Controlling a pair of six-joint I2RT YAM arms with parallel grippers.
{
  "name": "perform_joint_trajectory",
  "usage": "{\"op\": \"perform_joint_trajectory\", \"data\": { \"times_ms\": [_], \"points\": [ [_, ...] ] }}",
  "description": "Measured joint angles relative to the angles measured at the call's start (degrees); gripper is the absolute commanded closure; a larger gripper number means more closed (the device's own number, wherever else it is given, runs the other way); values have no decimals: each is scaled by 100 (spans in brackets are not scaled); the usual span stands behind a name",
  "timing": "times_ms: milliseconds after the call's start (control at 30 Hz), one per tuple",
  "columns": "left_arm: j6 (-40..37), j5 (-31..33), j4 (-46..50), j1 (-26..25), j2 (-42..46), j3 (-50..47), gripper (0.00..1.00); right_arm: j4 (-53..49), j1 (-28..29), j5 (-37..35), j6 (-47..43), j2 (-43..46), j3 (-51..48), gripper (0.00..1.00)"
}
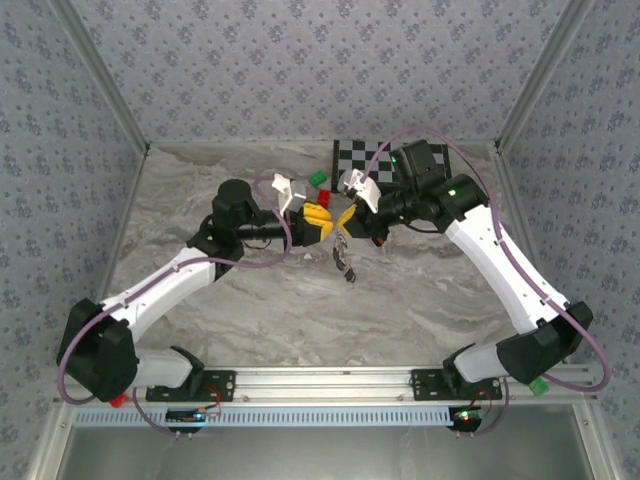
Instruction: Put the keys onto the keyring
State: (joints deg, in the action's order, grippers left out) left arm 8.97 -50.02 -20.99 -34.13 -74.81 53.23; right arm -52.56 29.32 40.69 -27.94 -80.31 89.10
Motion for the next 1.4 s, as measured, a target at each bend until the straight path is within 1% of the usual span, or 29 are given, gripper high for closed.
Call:
{"op": "perform_joint_trajectory", "data": {
  "times_ms": [267, 500, 867, 1400],
  "points": [
    [-63, -39, 48, -61, -37, 61, 71, 0, 66, 0, 0, -37, 2, 100],
    [-166, -111, 208, -76, -101, 138, 73, -66, 79, -46, 0, -48, 4, 100],
    [-304, -321, 542, -74, -232, 321, 70, -179, 76, -55, 0, -48, 4, 100],
    [-341, -356, 610, -46, -236, 341, 70, -96, 66, -44, 2, 7, -81, 100]
  ]
}}
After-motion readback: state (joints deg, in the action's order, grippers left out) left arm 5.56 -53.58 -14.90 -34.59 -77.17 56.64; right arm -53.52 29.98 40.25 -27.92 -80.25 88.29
